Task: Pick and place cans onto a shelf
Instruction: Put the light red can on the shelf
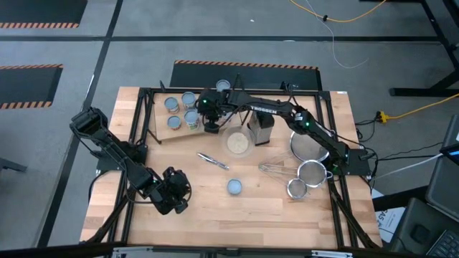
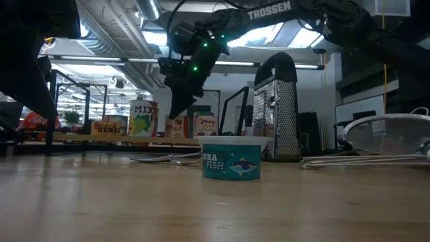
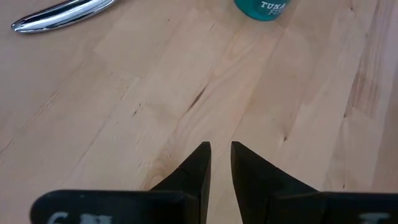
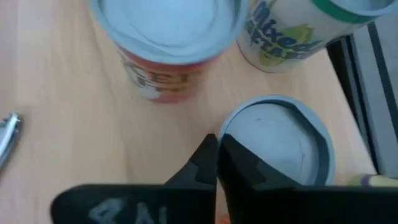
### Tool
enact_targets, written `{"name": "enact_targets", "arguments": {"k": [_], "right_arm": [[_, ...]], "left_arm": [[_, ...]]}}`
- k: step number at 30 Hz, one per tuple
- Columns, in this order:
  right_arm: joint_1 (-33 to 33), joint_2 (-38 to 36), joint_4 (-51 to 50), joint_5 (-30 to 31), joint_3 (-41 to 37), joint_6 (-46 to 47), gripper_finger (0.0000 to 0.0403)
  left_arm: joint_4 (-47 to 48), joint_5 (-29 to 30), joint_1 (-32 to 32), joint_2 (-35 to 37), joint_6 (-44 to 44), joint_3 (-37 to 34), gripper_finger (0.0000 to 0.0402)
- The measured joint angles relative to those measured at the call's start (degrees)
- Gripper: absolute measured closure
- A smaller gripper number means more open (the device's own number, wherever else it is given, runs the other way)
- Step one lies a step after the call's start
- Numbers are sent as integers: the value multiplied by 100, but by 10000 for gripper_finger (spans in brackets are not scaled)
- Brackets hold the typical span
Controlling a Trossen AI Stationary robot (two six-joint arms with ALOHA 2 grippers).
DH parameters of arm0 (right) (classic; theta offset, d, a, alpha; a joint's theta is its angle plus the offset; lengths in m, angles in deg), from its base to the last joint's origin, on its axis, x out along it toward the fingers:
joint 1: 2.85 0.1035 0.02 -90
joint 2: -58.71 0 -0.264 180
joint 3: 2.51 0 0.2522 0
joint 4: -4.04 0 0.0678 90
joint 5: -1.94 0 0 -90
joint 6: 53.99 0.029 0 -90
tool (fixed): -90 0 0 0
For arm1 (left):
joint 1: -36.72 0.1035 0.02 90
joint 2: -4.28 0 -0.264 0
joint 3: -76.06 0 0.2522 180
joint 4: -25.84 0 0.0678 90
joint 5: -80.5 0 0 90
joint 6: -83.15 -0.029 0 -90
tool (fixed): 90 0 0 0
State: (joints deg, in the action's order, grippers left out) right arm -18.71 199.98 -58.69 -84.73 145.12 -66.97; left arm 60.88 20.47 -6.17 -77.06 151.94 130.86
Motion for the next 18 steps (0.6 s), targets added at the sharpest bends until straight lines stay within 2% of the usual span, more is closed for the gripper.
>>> {"name": "enact_targets", "arguments": {"k": [8, 18], "right_arm": [[-257, 0, 88, -142, 0, -1024, 397], [-680, 2, 236, -1188, 0, -1771, 396]], "left_arm": [[2, 92, 0, 0, -2, 0, 347], [4, 92, 0, 0, -2, 0, 347]]}}
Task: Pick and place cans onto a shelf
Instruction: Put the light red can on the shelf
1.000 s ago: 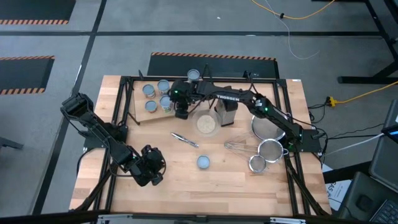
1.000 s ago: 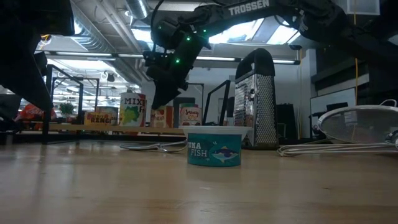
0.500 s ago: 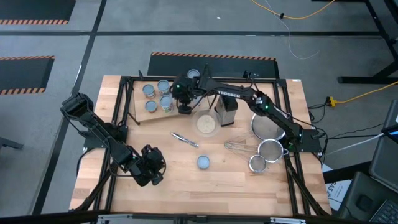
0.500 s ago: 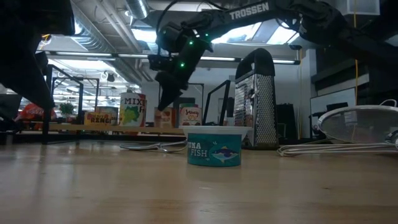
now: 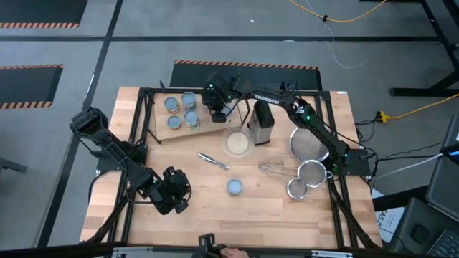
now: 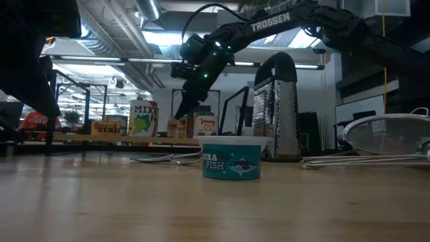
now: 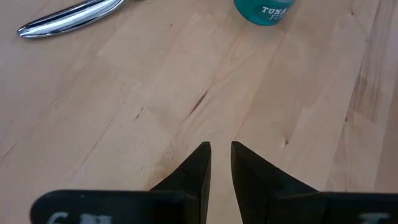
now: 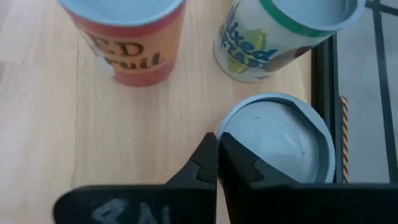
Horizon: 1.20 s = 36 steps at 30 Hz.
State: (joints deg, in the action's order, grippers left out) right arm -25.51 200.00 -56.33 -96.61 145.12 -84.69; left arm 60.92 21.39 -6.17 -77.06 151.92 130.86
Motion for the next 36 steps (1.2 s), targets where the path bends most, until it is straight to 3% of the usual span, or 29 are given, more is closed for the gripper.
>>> {"name": "enact_targets", "arguments": {"k": [8, 36], "right_arm": [[-159, 0, 16, -208, 33, -566, 397], [-155, 0, 150, -224, -37, -578, 393]], "left_arm": [[0, 0, 0, 0, 0, 0, 347], [-1, 13, 0, 0, 4, 0, 347]]}}
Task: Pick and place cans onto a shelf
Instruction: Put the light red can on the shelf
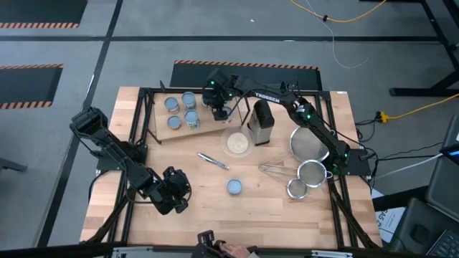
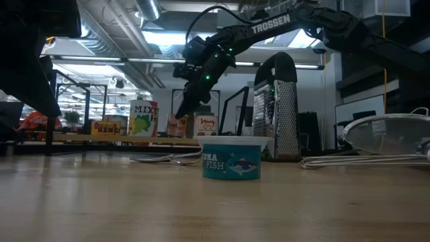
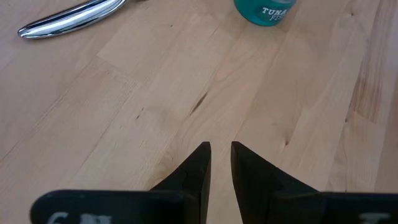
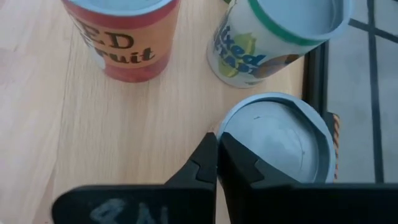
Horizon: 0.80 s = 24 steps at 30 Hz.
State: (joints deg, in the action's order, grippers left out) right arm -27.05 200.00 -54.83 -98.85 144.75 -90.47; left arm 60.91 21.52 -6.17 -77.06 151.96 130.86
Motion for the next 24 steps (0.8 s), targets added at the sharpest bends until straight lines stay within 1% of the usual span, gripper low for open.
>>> {"name": "enact_targets", "arguments": {"k": [8, 17, 24], "right_arm": [[4, -8, 157, -220, -235, 25, 393], [2, -13, 257, -197, -254, 38, 392], [2, -13, 263, -192, -256, 38, 380]], "left_arm": [[-16, 0, 1, 0, 0, 0, 347], [-56, 0, 0, 0, 0, 0, 347], [-60, 0, 0, 0, 0, 0, 347]]}}
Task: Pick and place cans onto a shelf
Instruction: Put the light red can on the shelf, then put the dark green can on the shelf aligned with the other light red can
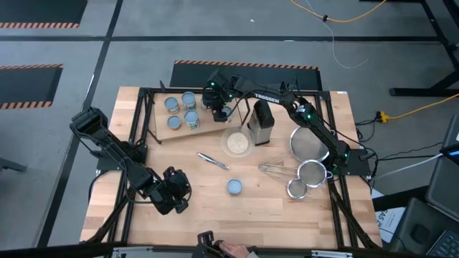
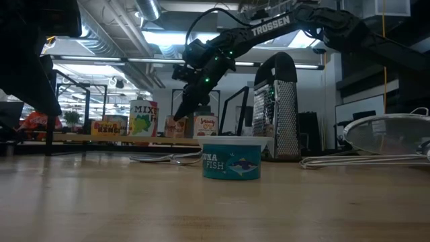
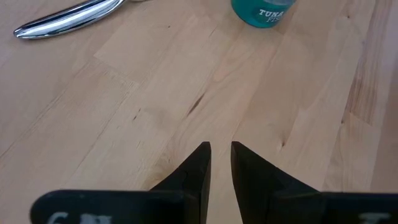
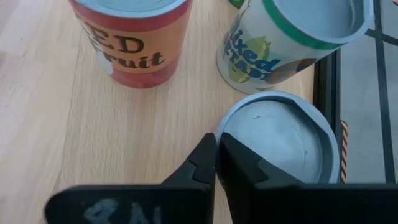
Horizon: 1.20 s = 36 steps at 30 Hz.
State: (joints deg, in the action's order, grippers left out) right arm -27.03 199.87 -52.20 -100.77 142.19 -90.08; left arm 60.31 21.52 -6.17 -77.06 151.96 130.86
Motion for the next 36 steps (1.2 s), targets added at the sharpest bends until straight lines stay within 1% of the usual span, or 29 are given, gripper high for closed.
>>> {"name": "enact_targets", "arguments": {"k": [11, 18, 22, 30, 34, 36], "right_arm": [[0, 7, 7, 0, 0, -11, 339], [-2, 18, 52, 79, 39, -13, 337], [-2, 24, 37, 425, 178, -15, 336], [26, -12, 20, 429, 396, -8, 336], [185, -225, -319, 426, 395, 4, 336], [325, -386, -651, 413, 402, 173, 336]], "left_arm": [[-2, 0, 0, 0, 0, 0, 347], [-42, 0, 2, 0, 0, 0, 347], [-42, 0, 0, 0, 0, 0, 347], [-74, 0, 0, 0, 0, 0, 347], [-76, 0, 2, 0, 0, 0, 347], [-76, 0, 0, 0, -2, 0, 347]]}}
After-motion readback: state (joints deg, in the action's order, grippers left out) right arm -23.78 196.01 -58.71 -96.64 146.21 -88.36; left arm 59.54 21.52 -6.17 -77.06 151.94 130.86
